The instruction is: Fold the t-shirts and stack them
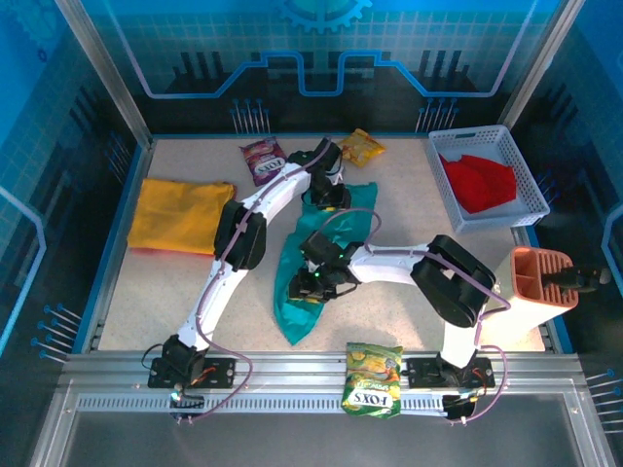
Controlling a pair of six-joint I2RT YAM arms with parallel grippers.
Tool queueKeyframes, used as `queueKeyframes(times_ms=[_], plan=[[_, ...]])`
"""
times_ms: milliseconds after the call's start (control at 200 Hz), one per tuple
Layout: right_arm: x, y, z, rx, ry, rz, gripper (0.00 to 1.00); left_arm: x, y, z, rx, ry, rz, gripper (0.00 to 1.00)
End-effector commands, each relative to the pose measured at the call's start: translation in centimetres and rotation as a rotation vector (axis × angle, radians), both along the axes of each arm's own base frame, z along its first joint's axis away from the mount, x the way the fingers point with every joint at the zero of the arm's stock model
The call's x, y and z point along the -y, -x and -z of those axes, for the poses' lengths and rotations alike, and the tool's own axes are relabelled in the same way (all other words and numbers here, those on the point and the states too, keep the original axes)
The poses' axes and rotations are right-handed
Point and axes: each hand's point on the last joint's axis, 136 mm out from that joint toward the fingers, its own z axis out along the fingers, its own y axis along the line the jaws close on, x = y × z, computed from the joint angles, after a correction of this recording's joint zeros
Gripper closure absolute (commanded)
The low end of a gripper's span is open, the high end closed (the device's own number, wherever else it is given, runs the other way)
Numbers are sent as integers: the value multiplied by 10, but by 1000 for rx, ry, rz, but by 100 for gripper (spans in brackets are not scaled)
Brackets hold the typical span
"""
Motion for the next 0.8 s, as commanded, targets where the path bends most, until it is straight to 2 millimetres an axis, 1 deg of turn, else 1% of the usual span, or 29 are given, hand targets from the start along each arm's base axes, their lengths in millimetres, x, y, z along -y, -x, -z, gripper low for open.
queueKeyframes(times_ms=[0,60,185,245,275,365,405,410,420,425,430,440,515,550,620,630,655,695,720,756,796], plan=[[37,15,22,-42,149,61,55,-7,-5,-33,61,8,20,59],[49,11,8,9,188,48,49,-13,-8,-50,74,29,2,58],[76,-1,-31,137,268,10,31,-31,-9,-83,79,84,-49,57],[85,-9,-50,190,268,-10,25,-39,-7,-100,101,94,-58,56],[90,-14,-58,209,267,-10,23,-42,-6,-110,125,101,-58,55],[104,-30,-79,264,266,1,20,-49,2,-126,175,106,-66,53],[110,-40,-88,294,271,10,18,-53,7,-135,191,114,-70,52],[112,-41,-88,298,273,13,18,-53,8,-139,198,116,-71,52],[113,-44,-90,307,278,12,18,-55,9,-140,199,118,-73,52],[114,-45,-90,310,280,13,18,-55,9,-137,193,114,-75,52],[115,-46,-91,314,282,15,17,-55,10,-141,201,118,-75,52],[117,-49,-93,324,287,16,17,-56,12,-142,203,118,-77,52],[132,-72,-103,367,314,41,15,-63,23,-152,224,123,-92,52],[136,-82,-106,375,312,45,12,-68,28,-156,240,127,-104,51],[138,-101,-111,379,287,37,11,-79,39,-160,277,127,-147,51],[139,-104,-111,377,289,39,11,-80,41,-161,282,131,-153,51],[141,-110,-111,376,292,40,7,-83,46,-160,295,136,-161,50],[143,-122,-110,389,291,39,4,-89,55,-159,310,136,-180,48],[145,-128,-109,397,298,43,0,-93,60,-161,323,138,-192,47],[147,-138,-108,412,305,48,0,-98,68,-161,336,139,-198,46],[149,-148,-106,423,306,54,0,-104,77,-159,342,133,-208,41]])
